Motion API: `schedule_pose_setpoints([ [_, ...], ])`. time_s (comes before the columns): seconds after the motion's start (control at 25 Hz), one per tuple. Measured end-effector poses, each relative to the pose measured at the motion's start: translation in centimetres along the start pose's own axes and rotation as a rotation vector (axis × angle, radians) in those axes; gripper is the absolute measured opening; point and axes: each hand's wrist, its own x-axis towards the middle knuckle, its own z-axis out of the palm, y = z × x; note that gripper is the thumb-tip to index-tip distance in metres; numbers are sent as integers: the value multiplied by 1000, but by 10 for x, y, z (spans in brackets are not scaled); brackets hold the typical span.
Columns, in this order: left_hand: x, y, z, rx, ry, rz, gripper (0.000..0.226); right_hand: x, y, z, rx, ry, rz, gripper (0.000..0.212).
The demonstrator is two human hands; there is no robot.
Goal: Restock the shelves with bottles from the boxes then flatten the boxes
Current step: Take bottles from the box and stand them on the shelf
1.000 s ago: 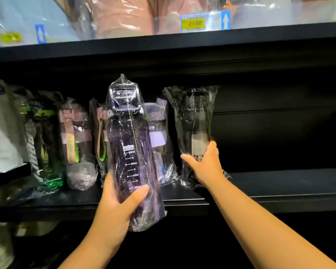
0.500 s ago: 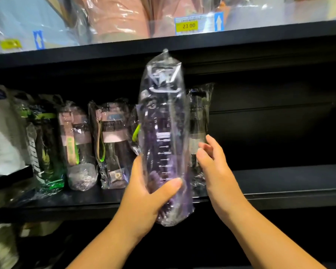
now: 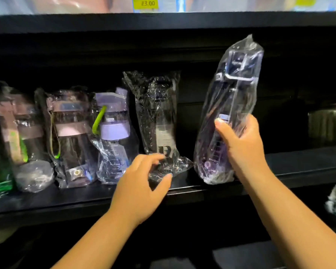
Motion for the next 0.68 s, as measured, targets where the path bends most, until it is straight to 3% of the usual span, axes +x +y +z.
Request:
schedule_pose_setpoints([
  [0.08, -14, -25, 8, 349, 13, 103, 34, 6, 14, -1, -152, 8, -27, 67],
  [0.2, -21, -35, 21, 534, 56, 132, 33, 9, 38, 13, -252, -63, -55, 83],
  [0.36, -22, -38, 30, 599, 146, 199, 34, 19, 58, 32, -321, -74, -79, 90],
  [0.56, -22, -40, 32, 629, 174, 229, 35, 28, 68, 38, -799, -134, -16, 93],
  [0.68, -22, -41, 34, 632, 189, 229, 34, 30, 69, 38, -780, -154, 5, 96],
])
